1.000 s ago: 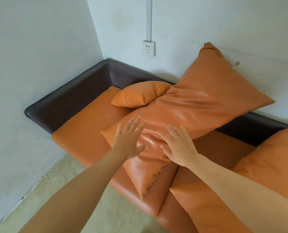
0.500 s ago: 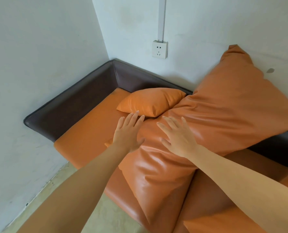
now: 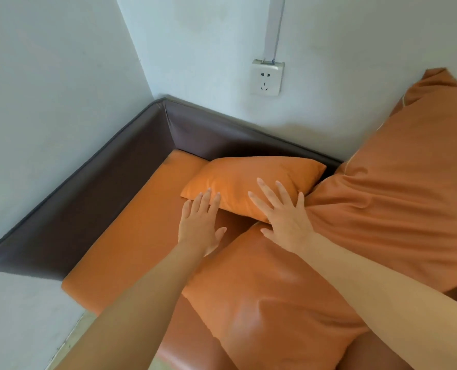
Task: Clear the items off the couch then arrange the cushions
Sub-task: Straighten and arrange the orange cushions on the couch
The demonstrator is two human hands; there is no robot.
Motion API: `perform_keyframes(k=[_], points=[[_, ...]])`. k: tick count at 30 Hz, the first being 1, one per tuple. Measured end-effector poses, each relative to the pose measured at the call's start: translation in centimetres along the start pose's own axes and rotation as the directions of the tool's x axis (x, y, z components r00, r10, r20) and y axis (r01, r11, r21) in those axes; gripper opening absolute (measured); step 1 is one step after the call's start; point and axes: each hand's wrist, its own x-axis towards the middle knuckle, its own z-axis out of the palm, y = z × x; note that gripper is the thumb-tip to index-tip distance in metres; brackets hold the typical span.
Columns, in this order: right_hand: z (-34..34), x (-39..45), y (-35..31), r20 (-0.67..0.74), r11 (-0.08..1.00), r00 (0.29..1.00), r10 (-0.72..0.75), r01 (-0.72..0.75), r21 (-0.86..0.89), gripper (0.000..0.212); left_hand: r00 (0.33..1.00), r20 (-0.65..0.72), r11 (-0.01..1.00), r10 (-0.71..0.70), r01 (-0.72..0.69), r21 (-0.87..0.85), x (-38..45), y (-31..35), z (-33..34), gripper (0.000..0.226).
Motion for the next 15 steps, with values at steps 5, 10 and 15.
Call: perform_keyframes(k=[5, 10, 15], points=[[2.4, 3.7, -0.8, 0.064, 0.990, 0.992, 0.108, -0.101, -0.102, 0.097, 0.995, 0.013, 0.994, 0.098, -0.099, 0.036, 4.9, -3.8, 2.7, 0.092], [2.7, 5.4, -0.1, 0.054, 0.984, 0.991, 0.119, -0.110, -0.141, 0.089, 0.959, -0.026, 0.958, 0.282, -0.279, 0.072, 9.3, -4.0, 4.3, 0.111], [3.5, 5.8, 2.1, 0.015, 0.980, 0.990, 0.138, -0.134, -0.145, 0.110, 0.966, 0.010, 0.967, 0.257, -0.257, 0.000, 12.8, -1.7, 6.5, 0.124]])
